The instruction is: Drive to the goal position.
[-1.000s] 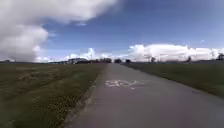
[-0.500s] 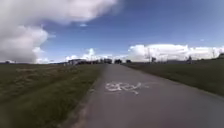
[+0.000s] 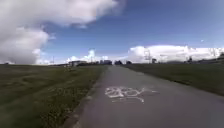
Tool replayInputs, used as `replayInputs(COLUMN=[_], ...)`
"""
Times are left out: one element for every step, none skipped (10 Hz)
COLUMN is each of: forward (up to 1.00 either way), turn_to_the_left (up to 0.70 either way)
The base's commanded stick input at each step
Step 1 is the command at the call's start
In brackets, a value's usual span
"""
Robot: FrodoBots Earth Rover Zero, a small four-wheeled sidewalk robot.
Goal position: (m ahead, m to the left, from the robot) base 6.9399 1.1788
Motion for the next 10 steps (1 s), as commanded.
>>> replayInputs(forward=[0.70,0.70,0.70,0.70,0.70,0.70,0.70,0.70,0.70,0.70], turn_to_the_left=[0.00,0.00,0.00,0.00,0.00,0.00,0.00,0.00,0.00,0.00])
